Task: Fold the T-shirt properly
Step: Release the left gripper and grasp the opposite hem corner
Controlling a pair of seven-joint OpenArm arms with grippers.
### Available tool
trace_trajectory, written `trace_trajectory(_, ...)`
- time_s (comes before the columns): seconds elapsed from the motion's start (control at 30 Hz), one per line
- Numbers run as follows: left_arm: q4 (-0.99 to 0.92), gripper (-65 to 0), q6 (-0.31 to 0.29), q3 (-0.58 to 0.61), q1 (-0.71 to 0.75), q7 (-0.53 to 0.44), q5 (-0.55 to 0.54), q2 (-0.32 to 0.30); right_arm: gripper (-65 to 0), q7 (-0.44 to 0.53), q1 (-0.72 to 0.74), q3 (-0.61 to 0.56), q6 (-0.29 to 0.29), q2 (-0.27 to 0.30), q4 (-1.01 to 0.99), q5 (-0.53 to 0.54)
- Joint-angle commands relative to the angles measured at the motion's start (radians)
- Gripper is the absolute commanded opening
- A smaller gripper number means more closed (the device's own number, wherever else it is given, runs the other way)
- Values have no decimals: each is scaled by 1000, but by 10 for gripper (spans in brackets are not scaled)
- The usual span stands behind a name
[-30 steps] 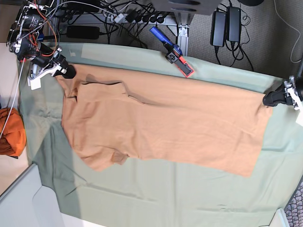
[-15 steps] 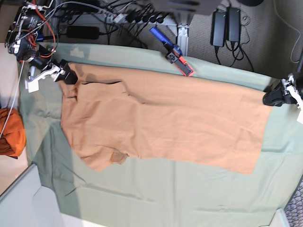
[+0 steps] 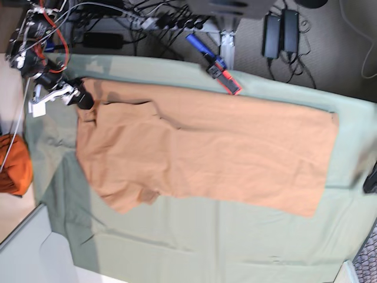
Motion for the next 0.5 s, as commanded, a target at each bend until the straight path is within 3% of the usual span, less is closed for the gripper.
trace_trajectory(0.0,10,-289,-12,34,-48,-48,13,-21,-216,1,0,7,100,19,3,-41)
trace_trajectory(0.13,-54,-289,-12,225,-169,-140,149,-12,-216,3,-1,7,100,19,3,-51)
trace_trajectory(0.23,-174,-289,-12,320,-249,-206,241,31,-216,3,-1,7,100,19,3,-67)
trace_trajectory(0.3,-279,-289,-12,359,-305,-241,307,67,-216,2,-1,7,100,19,3,-68)
trace_trajectory(0.47,-496,-289,-12,375,-418,-270,317,113,-216,2,-1,7,100,19,3,-67)
